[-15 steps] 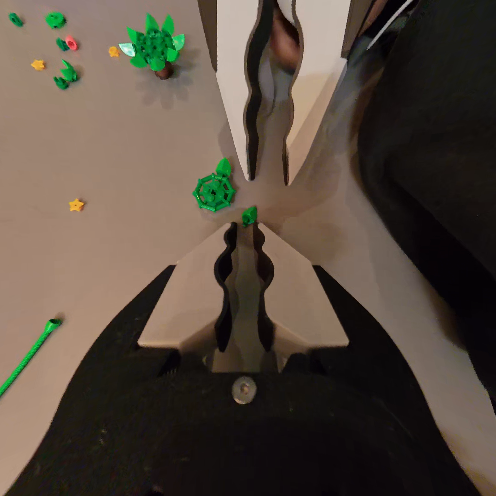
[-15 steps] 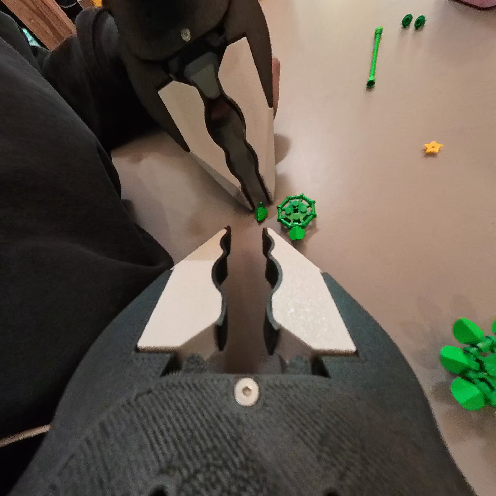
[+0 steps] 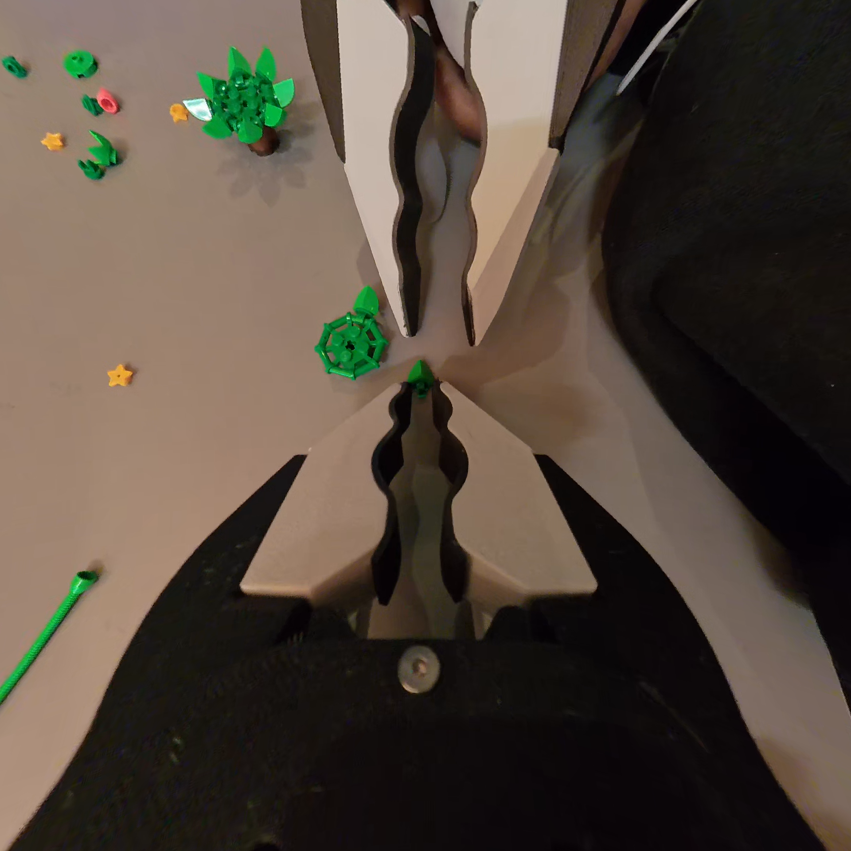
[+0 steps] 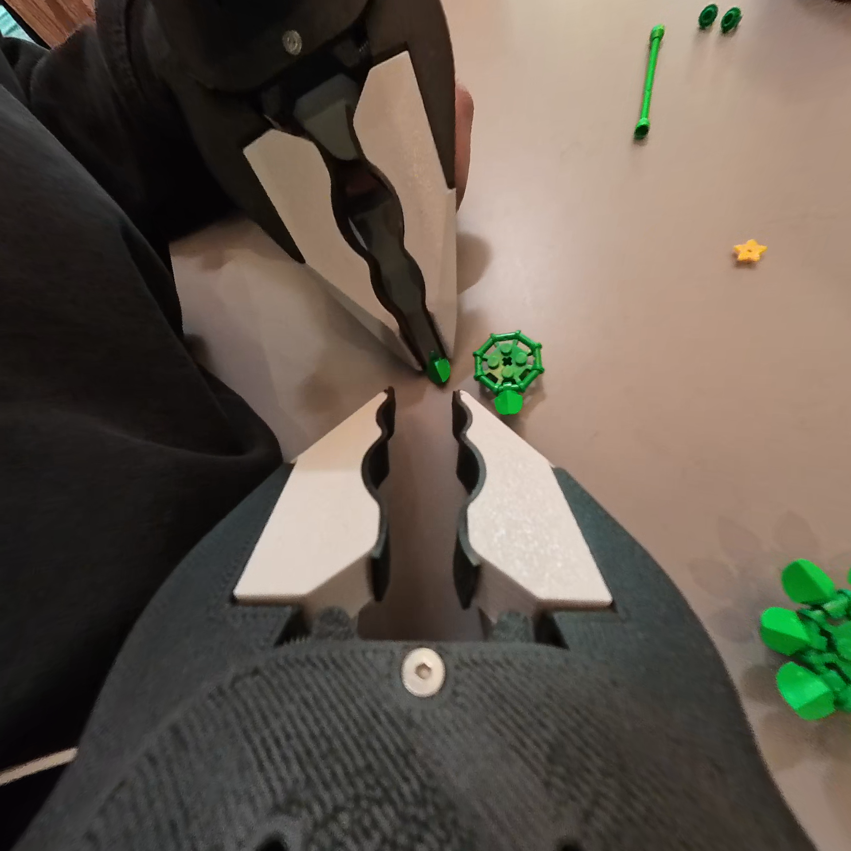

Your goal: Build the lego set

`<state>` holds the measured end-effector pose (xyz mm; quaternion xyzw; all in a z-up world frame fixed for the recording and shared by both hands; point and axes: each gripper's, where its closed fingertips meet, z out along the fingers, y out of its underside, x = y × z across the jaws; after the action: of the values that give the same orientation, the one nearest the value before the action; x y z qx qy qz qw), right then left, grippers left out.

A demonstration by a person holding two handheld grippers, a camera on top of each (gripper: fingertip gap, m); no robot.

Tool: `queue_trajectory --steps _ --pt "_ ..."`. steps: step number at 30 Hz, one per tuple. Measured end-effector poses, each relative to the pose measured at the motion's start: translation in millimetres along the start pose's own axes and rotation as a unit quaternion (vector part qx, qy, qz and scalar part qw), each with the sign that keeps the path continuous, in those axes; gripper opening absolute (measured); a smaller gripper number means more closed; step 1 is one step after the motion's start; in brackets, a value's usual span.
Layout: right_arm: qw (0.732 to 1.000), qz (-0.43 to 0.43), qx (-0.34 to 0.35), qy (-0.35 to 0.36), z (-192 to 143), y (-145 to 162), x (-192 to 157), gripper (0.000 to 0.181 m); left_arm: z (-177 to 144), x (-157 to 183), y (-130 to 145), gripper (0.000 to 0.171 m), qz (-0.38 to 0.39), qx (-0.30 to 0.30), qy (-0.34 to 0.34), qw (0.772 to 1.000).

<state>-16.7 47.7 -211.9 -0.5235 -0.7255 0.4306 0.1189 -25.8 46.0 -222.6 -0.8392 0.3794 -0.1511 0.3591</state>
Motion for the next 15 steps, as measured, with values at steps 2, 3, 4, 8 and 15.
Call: queue_trajectory --steps 2,3,4,8,15 --pt "1.000 -0.001 0.006 0.001 -1 -1 0 0.023 -2 0 -3 0.007 -0.007 0.012 0.004 1.000" --pt "1.000 -0.001 0.016 -0.001 -3 -4 -1 0.022 -4 -1 -4 0.007 -0.010 0.020 0.007 1.000" --pt "0.999 0.003 0.034 -0.004 -6 -9 -1 0.019 -6 -1 -7 0.007 -0.014 0.029 0.010 0.999" --pt "0.989 0.073 0.127 -0.032 -25 -31 4 0.017 -15 -3 -24 0.007 -0.013 0.091 0.006 0.996" --pt "0.950 0.161 0.227 -0.139 -48 -49 -2 0.022 -25 -3 -44 0.006 0.004 0.160 -0.007 0.987"
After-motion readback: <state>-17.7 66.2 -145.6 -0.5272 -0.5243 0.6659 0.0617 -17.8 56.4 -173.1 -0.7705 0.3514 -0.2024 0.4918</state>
